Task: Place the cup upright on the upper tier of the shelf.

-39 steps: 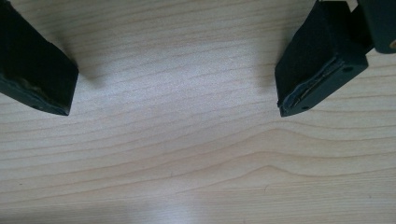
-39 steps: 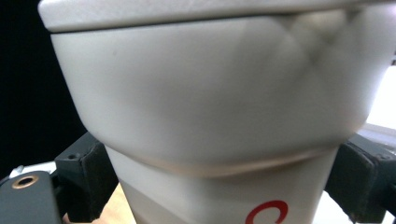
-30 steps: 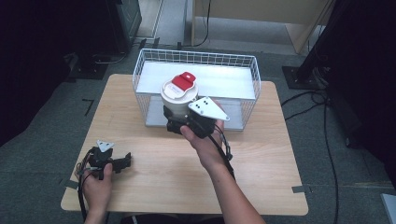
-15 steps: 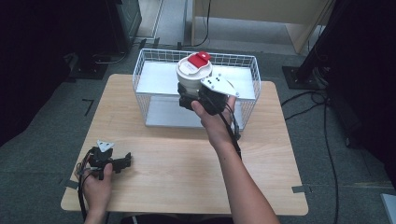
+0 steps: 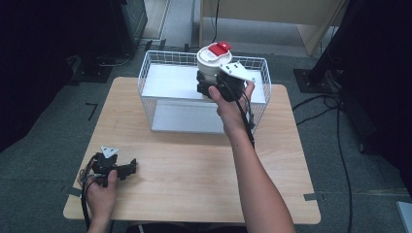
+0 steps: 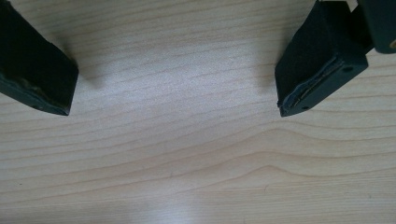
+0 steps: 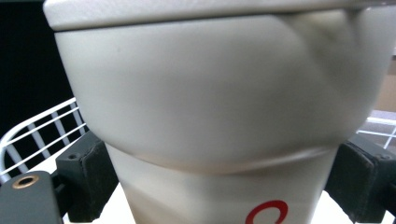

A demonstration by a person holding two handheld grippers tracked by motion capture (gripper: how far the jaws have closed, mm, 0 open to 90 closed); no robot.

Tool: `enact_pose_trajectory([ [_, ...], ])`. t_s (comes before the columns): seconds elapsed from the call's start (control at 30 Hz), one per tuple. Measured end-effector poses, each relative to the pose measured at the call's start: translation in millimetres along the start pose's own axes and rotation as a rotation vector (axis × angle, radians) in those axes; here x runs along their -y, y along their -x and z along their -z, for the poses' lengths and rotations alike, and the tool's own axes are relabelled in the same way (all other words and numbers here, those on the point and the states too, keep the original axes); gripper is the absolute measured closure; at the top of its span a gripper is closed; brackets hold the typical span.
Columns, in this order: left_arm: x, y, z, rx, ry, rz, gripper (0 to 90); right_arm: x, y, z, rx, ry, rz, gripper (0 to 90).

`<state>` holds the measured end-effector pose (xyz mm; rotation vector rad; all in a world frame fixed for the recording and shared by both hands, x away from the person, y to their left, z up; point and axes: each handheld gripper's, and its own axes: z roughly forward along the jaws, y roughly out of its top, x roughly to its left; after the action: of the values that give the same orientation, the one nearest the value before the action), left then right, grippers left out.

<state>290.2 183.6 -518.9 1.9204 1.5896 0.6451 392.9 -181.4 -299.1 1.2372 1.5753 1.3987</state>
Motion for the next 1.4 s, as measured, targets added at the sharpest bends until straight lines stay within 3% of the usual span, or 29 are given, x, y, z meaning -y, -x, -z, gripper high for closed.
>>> enact_pose_trajectory([
  [0.23, -0.1, 0.1, 0.0, 0.0, 0.0, 0.001, 0.0, -6.3, 17.5, -21.2, 0.045, 0.001, -0.05, 9.7],
  [0.77, 0.0, 0.1, 0.0, 0.0, 0.0, 0.001, 0.0, -14.3, 18.8, -55.6, 0.105, 0.005, 0.005, 9.7],
  [0.97, 0.0, 0.2, 0.0, 0.001, -0.001, 0.003, 0.0, -10.2, 18.7, -57.2, 0.116, -0.003, 0.04, 9.7],
  [1.3, 0.0, 0.1, 0.1, 0.001, -0.002, 0.001, 0.0, -2.8, 22.0, -51.2, 0.105, 0.005, 0.029, 9.7],
  [1.4, 0.0, 0.2, 0.1, 0.001, -0.002, 0.001, 0.0, -2.5, 24.9, -49.1, 0.105, -0.003, 0.006, 9.8],
])
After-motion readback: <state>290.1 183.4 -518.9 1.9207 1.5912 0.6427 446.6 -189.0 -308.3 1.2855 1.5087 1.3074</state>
